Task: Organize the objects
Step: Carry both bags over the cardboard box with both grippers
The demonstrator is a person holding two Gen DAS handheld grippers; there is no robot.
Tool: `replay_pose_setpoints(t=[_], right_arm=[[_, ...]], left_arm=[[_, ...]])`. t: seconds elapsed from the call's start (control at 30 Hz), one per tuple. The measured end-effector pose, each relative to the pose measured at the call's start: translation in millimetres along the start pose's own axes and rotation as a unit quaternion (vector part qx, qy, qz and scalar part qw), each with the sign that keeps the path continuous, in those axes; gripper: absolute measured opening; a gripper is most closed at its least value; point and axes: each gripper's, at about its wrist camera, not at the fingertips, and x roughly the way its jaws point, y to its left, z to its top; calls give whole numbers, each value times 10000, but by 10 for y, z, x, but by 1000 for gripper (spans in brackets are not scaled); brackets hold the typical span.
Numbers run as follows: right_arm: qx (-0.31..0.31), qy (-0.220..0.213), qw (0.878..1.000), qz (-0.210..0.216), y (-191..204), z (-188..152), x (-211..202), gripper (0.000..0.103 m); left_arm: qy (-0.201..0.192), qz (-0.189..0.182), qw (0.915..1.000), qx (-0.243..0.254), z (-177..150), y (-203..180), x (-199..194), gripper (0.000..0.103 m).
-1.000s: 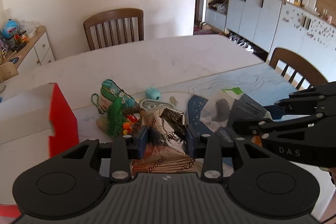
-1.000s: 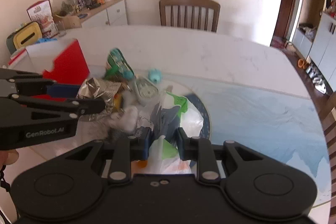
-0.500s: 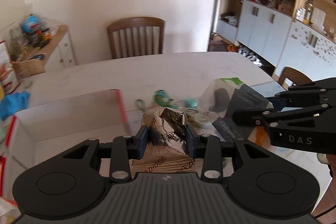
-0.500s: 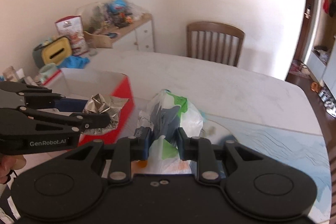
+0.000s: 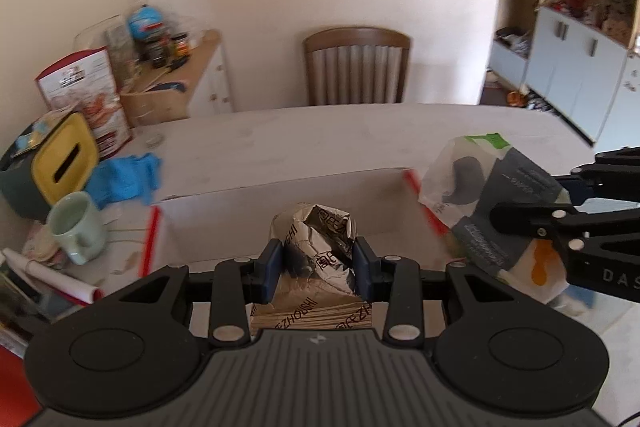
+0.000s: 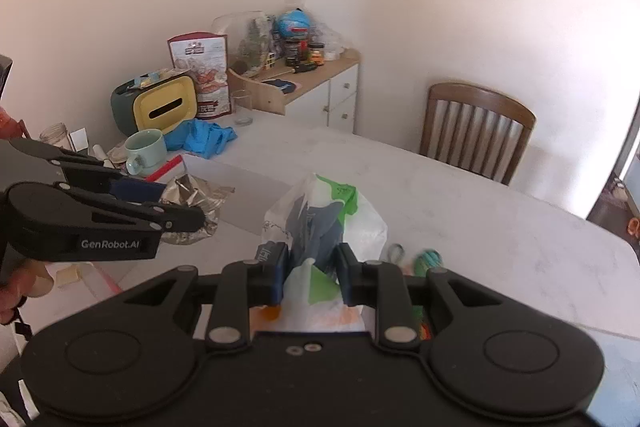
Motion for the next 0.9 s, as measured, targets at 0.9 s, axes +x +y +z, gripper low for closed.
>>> replay_pose_setpoints(t=[0.9], right_arm=[[-224,1650,9860,-8,513,-165,1542,26]], left_arm=[[1173,325,9912,517,-168,597,1169,37]])
